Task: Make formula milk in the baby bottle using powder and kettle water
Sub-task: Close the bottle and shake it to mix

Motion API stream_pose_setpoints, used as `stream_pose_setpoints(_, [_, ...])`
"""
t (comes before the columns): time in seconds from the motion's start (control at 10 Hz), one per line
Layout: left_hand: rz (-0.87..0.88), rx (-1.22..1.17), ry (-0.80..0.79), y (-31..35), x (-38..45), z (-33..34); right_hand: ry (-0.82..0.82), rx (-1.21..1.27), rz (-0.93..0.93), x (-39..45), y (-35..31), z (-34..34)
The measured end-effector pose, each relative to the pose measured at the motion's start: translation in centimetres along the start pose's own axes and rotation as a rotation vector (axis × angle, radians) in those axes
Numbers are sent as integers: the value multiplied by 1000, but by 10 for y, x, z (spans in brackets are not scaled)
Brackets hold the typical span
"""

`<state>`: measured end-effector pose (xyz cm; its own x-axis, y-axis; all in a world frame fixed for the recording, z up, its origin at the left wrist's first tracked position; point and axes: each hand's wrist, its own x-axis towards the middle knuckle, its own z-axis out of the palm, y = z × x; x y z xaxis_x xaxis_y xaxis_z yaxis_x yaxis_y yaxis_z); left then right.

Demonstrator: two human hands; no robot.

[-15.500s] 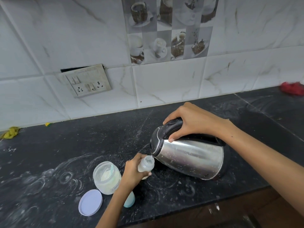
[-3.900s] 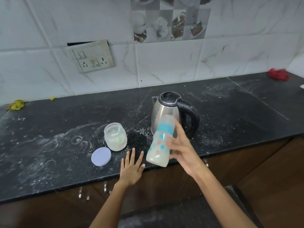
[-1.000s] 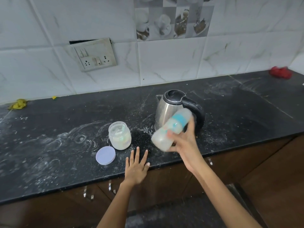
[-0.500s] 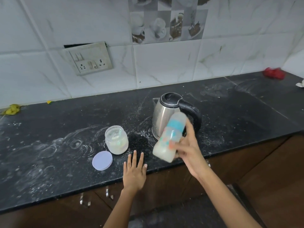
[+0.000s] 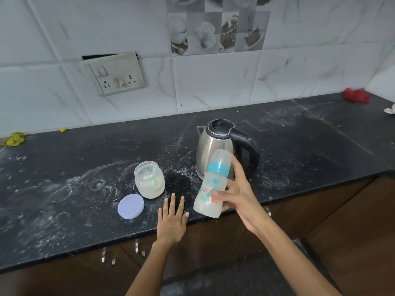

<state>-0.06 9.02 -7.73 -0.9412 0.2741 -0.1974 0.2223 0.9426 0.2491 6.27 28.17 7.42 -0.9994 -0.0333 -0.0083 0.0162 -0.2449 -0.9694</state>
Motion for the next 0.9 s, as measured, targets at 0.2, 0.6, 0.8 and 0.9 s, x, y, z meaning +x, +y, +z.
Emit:
stream_pose_setpoints(0.2, [5,-11,-1,0,0,0,-63,268,-96,1,-19,-2])
stream_pose_setpoints(0.6, [1,-2,-8,2,-1,-1,-247,470,-84,-2,-37,-6])
stream_pose_setpoints(0.8, [1,10,-2,2,0,0,-155,596,-66,-2,-42,0])
stream_pose_setpoints(0.9, [0,10,0,2,-1,0,-52,658,-3,-2,-45,9])
